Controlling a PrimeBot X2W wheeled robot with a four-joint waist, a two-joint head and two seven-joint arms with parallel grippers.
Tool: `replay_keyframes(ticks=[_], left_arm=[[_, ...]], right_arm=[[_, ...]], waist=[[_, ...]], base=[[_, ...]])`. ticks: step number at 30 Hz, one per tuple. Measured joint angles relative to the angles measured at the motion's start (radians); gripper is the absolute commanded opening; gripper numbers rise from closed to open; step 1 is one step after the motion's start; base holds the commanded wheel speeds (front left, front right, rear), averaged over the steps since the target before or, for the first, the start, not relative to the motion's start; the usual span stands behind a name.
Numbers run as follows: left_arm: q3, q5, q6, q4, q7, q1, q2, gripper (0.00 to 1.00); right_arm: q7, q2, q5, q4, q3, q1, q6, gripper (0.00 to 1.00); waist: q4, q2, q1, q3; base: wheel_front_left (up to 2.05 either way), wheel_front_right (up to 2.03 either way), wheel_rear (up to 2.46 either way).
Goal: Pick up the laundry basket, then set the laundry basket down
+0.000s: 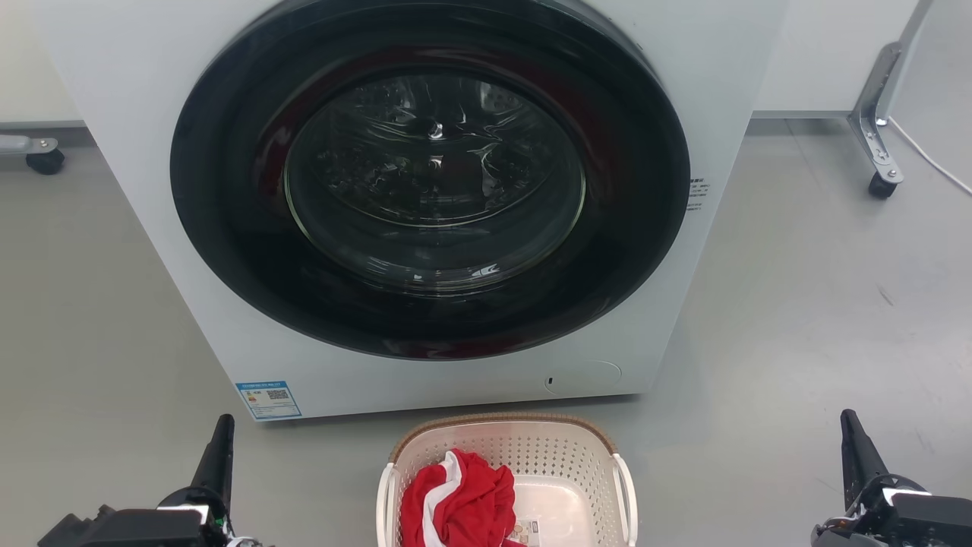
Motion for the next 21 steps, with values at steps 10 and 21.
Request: replay_keyframes(ticks=[10,21], left_arm=[[0.0,0.0,0.0,0.0,0.0,0.0,0.0,0.0],[0.0,0.0,0.0,0.0,0.0,0.0,0.0,0.0]], right_arm=[[0.0,0.0,0.0,0.0,0.0,0.0,0.0,0.0],[0.0,0.0,0.0,0.0,0.0,0.0,0.0,0.0]], waist=[[0.0,0.0,0.0,0.0],[0.0,0.0,0.0,0.0]], base=[[0.0,0.0,0.0],[0.0,0.0,0.0]])
